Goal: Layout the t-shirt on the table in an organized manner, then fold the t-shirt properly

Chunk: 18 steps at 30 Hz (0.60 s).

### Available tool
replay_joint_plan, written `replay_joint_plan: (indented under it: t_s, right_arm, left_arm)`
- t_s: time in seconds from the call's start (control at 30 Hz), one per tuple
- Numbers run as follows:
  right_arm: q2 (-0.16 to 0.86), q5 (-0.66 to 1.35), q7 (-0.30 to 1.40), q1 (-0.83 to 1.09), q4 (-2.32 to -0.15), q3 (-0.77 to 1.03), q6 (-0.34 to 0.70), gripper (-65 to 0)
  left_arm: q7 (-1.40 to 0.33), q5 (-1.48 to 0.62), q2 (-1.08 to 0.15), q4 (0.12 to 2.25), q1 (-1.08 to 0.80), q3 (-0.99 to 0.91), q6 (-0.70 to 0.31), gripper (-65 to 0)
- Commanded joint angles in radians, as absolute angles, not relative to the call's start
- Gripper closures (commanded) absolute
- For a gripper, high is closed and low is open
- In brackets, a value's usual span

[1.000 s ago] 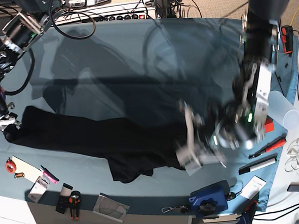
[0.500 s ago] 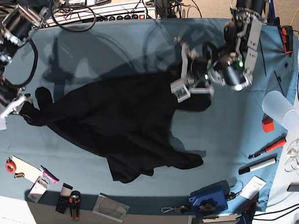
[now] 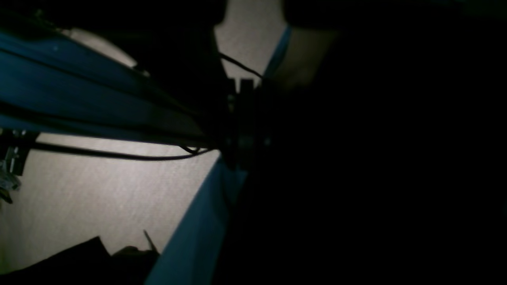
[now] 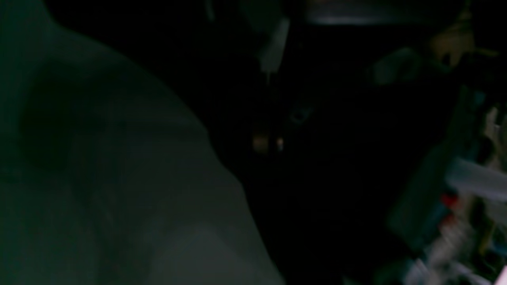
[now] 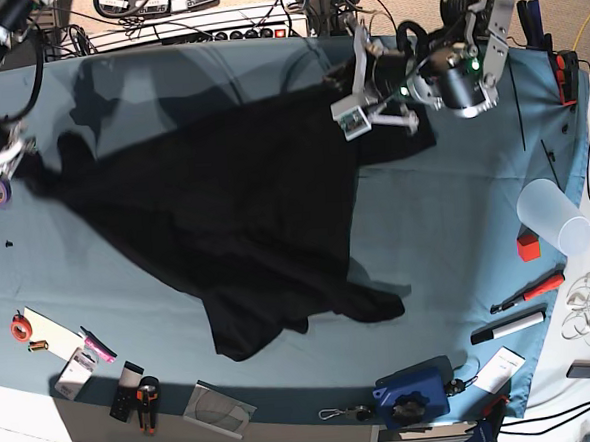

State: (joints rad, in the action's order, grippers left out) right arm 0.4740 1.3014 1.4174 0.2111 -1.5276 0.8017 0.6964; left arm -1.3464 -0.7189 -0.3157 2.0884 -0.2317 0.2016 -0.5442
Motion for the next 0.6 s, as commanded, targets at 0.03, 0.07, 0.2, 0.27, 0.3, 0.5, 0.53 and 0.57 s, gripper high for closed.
replay_joint_plan:
  t_s: [0.03, 0.07, 0.2, 0.27, 0.3, 0.5, 0.53, 0.57]
  right_arm:
    - [0.502, 1.287, 1.396, 0.241, -1.545, 0.808, 0.698, 0.0]
    - [0.502, 1.273, 1.396, 0.258, -1.545, 0.808, 0.698, 0.0]
    - [0.502, 1.258, 1.396, 0.308, -1.546, 0.808, 0.698, 0.0]
    - [0.502, 1.271, 1.396, 0.307, -1.546, 0.808, 0.698, 0.0]
    - [0.503, 1.291, 1.396, 0.298, -1.548, 0.808, 0.698, 0.0]
    - [0.505, 1.356, 1.396, 0.181, -1.642, 0.808, 0.698, 0.0]
    - [0.505, 1.353, 1.396, 0.146, -1.661, 0.808, 0.698, 0.0]
    - [0.505, 1.332, 1.396, 0.106, -1.677, 0.808, 0.698, 0.0]
  left_arm:
    - [-1.350, -0.734, -0.319, 2.106, -0.241, 0.198, -0.548, 0.0]
    - [-1.356, -0.734, -0.319, 2.106, -0.247, 0.199, -0.547, 0.0]
    - [-1.369, -0.734, -0.319, 2.110, -0.255, 0.198, -0.547, 0.0]
    - [-1.355, -0.734, -0.318, 2.123, -0.252, 0.189, -0.548, 0.0]
    - [-1.336, -0.733, -0.318, 2.134, -0.248, 0.178, -0.548, 0.0]
    - [-1.170, -0.708, -0.318, 2.210, -0.142, 0.022, -0.547, 0.0]
    - [-1.131, -0.694, -0.318, 2.220, -0.115, -0.015, -0.547, 0.0]
    - [-1.093, -0.684, -0.318, 2.226, -0.087, -0.053, -0.547, 0.0]
